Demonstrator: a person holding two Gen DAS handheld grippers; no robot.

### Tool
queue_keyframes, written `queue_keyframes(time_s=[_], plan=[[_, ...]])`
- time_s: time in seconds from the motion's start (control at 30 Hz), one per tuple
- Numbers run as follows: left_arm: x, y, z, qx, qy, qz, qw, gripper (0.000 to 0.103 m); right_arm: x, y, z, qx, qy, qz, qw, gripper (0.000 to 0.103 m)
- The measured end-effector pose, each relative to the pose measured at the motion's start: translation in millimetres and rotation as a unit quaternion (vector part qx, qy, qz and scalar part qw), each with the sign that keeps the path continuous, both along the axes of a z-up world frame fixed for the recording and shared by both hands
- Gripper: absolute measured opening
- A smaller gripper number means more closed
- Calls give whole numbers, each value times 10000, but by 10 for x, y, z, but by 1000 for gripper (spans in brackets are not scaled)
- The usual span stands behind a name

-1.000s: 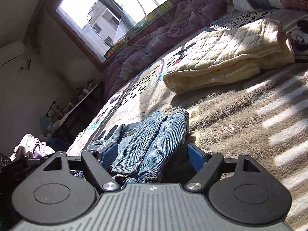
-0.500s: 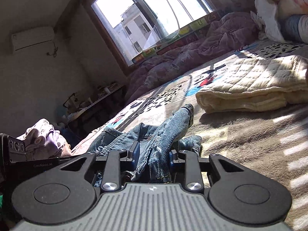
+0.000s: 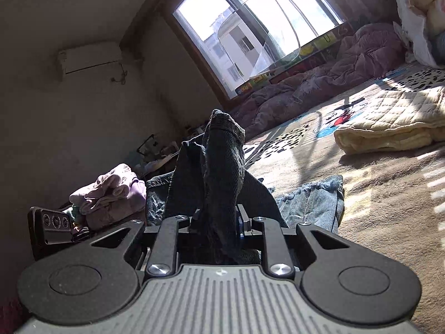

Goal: Fold clothes

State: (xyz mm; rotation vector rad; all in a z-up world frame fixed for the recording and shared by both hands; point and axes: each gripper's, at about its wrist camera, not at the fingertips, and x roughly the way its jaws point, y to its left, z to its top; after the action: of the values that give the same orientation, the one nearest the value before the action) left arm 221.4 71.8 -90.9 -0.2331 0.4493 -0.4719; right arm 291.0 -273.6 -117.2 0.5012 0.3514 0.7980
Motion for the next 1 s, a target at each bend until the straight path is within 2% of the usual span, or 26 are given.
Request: queue_keyframes(time_s=[0.07, 0.23, 0.33, 0.4, 0.43, 0.53, 0.63, 0.73, 0.77, 0.83, 0.93, 1.0], plan=[[-172, -3, -20, -59, 52, 44, 10000, 3, -136, -26, 4, -47, 27, -10, 10000, 24], [-525, -2, -75, -195, 277, 149, 9993, 3, -469, -128, -54, -251, 231, -100, 9994, 35], [-711, 49, -137, -415, 578, 327, 9969, 6, -729, -217, -113, -523, 468, -120, 9975, 43], [-834, 88, -183, -575, 796, 466, 9941, 6, -908, -258, -144, -898, 619, -127, 9940, 53], [-895, 107, -205, -655, 905, 535, 9923, 7, -997, -278, -159, -1089, 693, -131, 9915, 53], [-1058, 195, -283, -998, 1208, 784, 9845, 21, -1275, -364, -231, -1718, 914, -89, 9808, 53], [-1188, 332, -360, -1630, 1509, 1080, 9690, 50, -1525, -496, -307, -1979, 1165, -48, 9732, 53], [-1303, 395, -447, -2204, 1751, 1186, 9522, 60, -1682, -681, -329, -1791, 1422, -78, 9735, 62], [-1327, 391, -479, -2360, 1843, 1185, 9467, 65, -1724, -745, -320, -1624, 1459, -146, 9758, 67], [-1338, 311, -556, -2524, 2063, 1105, 9389, 70, -1754, -842, -307, -1229, 1524, -266, 9803, 73], [-1321, 71, -675, -2354, 2386, 975, 9371, 72, -1672, -829, -332, -723, 1581, -382, 9840, 74], [-1295, -117, -702, -1985, 2313, 1019, 9469, 72, -1584, -750, -385, -488, 1678, -471, 9835, 74]])
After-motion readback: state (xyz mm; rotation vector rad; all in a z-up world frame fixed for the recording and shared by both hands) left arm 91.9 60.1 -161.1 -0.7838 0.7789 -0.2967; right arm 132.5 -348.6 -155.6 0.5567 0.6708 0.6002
